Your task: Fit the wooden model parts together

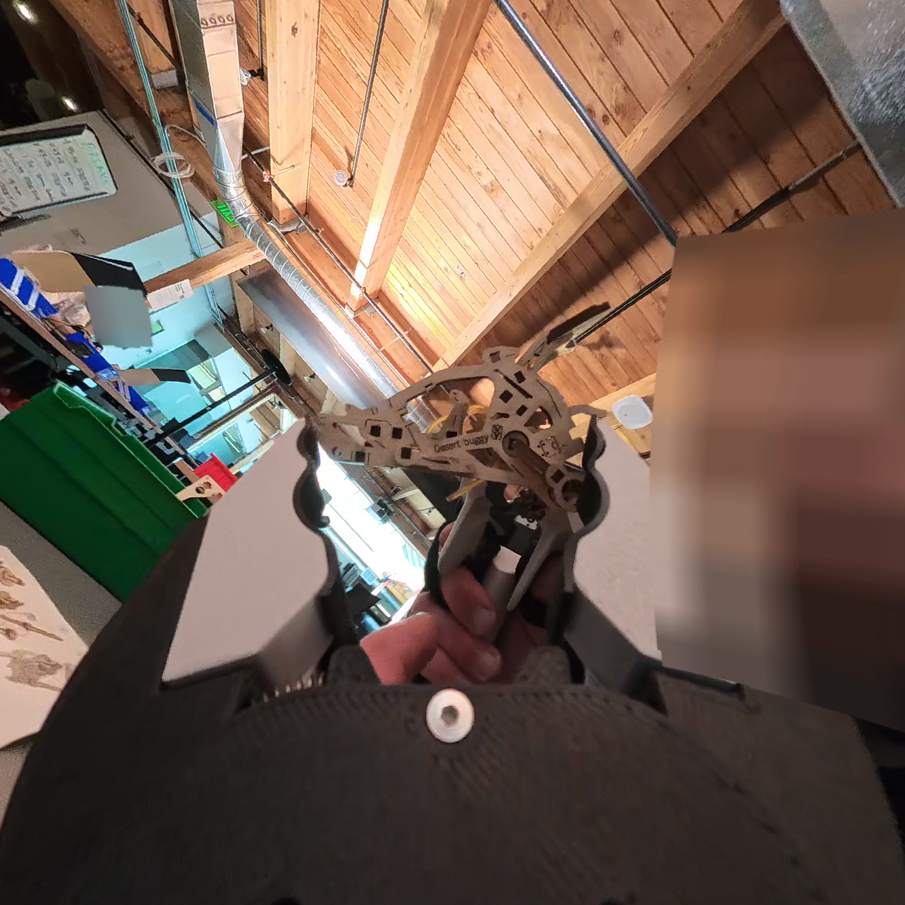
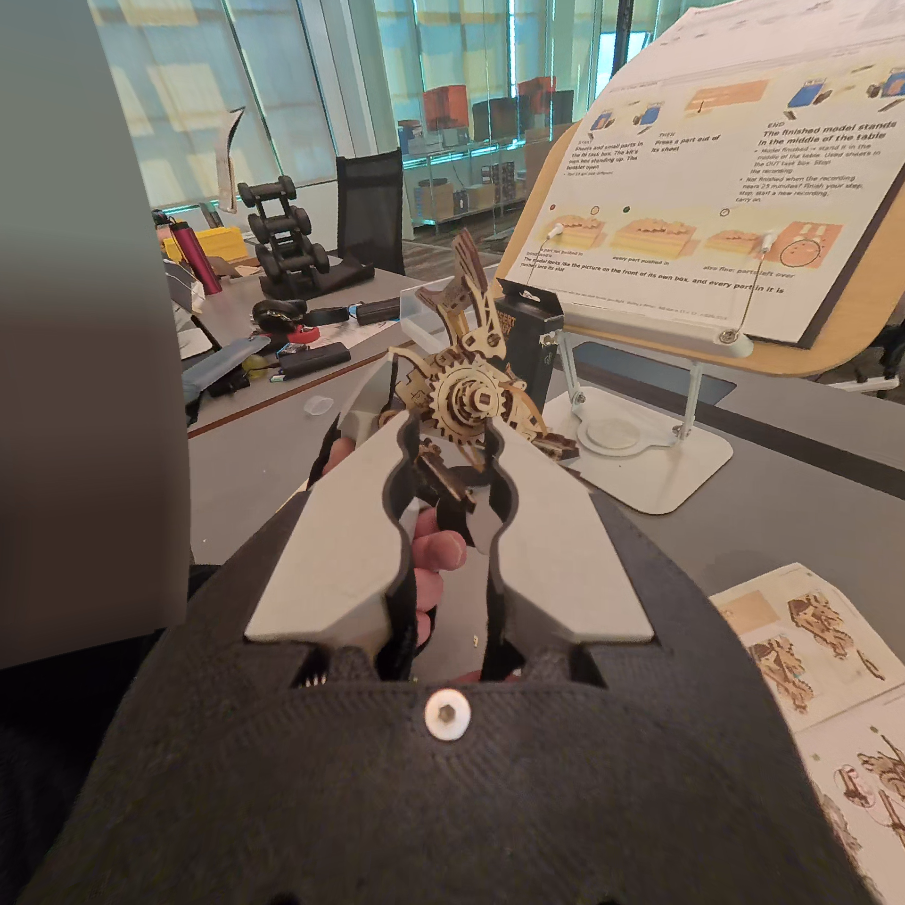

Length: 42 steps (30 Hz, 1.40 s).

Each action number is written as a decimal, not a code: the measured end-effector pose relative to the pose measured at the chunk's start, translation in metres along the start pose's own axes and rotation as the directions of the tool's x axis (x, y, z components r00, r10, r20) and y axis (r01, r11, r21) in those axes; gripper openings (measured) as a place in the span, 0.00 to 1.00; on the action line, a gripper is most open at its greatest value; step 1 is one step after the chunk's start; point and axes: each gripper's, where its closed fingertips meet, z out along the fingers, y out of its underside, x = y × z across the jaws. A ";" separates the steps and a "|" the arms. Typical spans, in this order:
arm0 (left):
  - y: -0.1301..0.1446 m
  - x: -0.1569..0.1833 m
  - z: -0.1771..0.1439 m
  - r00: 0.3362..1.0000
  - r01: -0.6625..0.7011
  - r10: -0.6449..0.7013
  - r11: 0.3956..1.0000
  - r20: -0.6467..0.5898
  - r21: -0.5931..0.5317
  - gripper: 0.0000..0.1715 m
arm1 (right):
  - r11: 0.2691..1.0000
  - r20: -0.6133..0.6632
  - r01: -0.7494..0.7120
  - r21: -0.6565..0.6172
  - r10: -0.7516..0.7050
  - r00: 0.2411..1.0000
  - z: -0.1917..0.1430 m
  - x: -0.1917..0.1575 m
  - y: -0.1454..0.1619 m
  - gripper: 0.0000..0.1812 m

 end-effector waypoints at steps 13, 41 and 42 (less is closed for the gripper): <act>0.004 -0.010 -0.005 0.993 0.115 -0.114 0.992 -0.020 0.060 0.61 | 0.992 -0.022 0.013 -0.125 -0.016 1.000 0.002 0.005 0.010 0.15; -0.003 -0.011 -0.013 0.963 0.257 -0.247 0.961 -0.107 0.104 0.61 | 0.967 0.026 -0.191 -0.168 0.198 0.980 0.012 -0.001 0.006 0.11; -0.003 -0.010 -0.013 0.965 0.250 -0.240 0.963 -0.107 0.101 0.61 | 0.966 0.030 -0.196 -0.166 0.204 0.979 0.012 -0.001 0.005 0.11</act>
